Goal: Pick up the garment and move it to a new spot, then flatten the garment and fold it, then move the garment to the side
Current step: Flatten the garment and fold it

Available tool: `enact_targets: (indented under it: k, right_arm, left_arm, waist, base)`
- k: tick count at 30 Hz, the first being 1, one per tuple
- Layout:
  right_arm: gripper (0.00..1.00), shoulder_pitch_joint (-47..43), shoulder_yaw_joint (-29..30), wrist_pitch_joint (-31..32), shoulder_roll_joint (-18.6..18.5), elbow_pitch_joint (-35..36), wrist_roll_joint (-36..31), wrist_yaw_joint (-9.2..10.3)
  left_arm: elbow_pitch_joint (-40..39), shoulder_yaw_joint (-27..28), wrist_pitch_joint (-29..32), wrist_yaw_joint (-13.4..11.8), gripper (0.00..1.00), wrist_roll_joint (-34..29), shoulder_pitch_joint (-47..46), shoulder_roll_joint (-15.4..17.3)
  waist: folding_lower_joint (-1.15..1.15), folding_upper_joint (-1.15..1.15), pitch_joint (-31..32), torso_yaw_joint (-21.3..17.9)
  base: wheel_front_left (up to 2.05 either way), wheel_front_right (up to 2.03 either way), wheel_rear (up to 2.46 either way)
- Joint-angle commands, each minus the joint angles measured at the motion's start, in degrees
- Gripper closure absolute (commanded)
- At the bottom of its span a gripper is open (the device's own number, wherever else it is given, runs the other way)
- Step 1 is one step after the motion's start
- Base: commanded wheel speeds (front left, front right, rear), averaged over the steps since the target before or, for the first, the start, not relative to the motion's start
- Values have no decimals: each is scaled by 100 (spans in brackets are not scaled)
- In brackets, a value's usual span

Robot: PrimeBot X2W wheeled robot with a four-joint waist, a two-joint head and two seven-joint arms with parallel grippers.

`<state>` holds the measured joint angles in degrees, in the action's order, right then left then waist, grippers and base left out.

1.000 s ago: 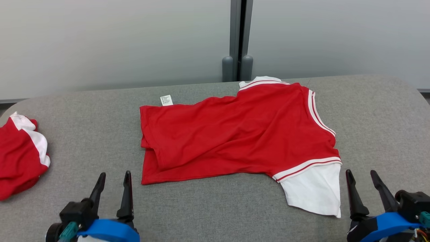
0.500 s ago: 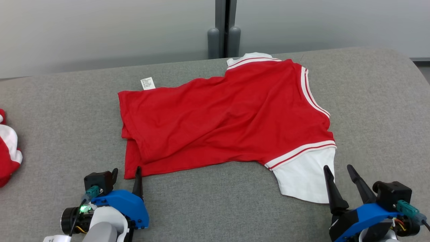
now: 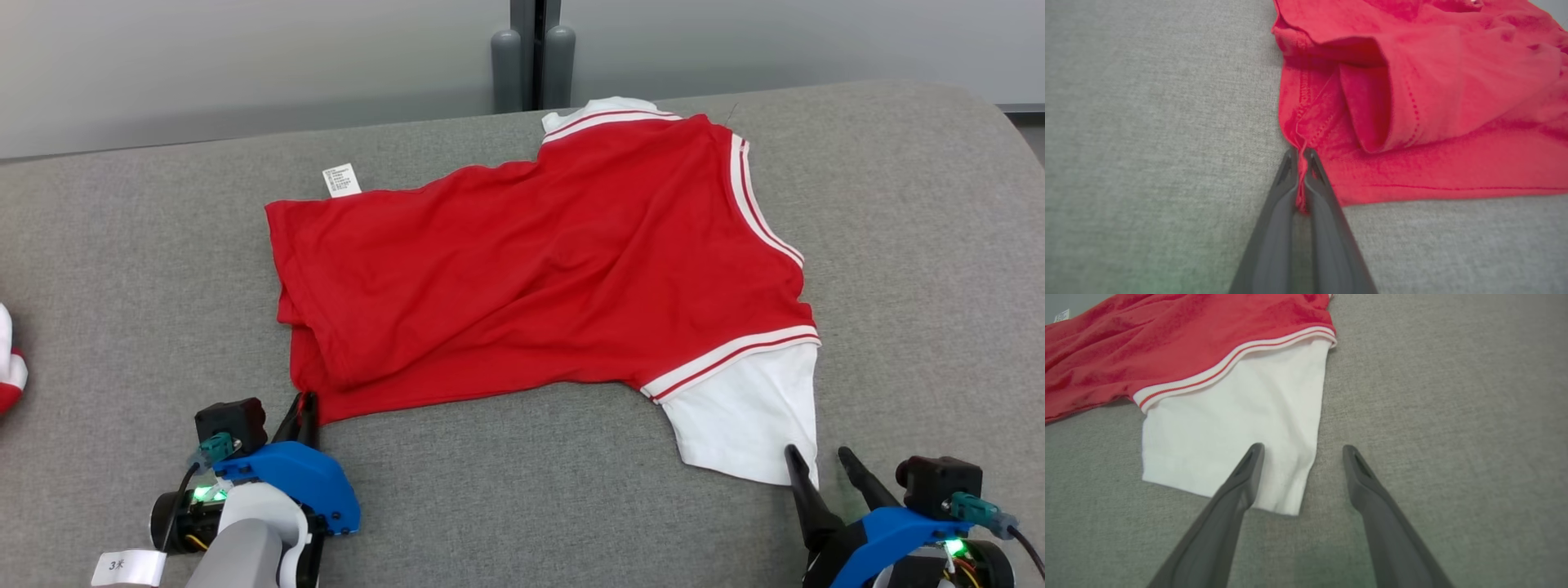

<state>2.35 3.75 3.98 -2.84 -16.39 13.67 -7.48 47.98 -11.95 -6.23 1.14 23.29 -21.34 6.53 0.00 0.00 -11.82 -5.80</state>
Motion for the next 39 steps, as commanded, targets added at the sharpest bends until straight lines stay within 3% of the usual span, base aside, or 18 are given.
enact_targets:
  k: [1,7,8,10,17,23,27,31,35,39]
  right_arm:
    - [0,48,-10,3,-9,-34,9,-3]
    - [0,126,-312,236,4,-443,-30,-5]
    - [27,133,-383,289,21,-498,-14,-10]
    - [100,164,-471,250,29,-534,3,-11]
    - [100,282,-111,-192,-19,56,61,-2]
    - [100,254,301,-204,-11,1453,15,-2]
    - [100,174,495,133,-15,2476,-122,-2]
    - [100,368,613,626,-87,3502,-377,-2]
    - [100,843,648,1077,-557,4226,-380,-2]
    - [100,1784,441,1436,-1125,4262,-125,-2]
  left_arm:
    - [187,-57,76,26,100,27,112,-62]
    - [262,-134,-78,92,100,54,32,-124]
    - [273,-139,-111,110,100,66,22,-131]
    - [297,-147,-168,132,100,83,2,-133]
    - [-193,81,-660,303,100,384,-32,-173]
    - [-1404,366,-604,464,100,967,209,-186]
    - [-2620,481,-143,494,100,1331,364,-112]
    - [-3904,485,511,346,100,1533,421,24]
    - [-4919,484,1356,204,100,1760,177,252]
    - [-5529,599,2086,-32,100,1932,-198,537]
  waist:
    - [0,0,-21,23]
    - [0,0,-86,104]
    - [0,0,-90,109]
    - [0,0,-88,113]
    - [0,0,97,56]
    - [0,0,336,10]
    - [0,0,436,32]
    - [0,0,470,35]
    - [0,0,346,48]
    - [0,0,3,-35]
  base:
    - [0,0,0]
    - [0,0,0]
    - [0,0,0]
    - [0,0,0]
    - [0,0,0]
    - [0,0,0]
    - [0,0,0]
    - [0,0,0]
    - [0,0,0]
    - [0,0,0]
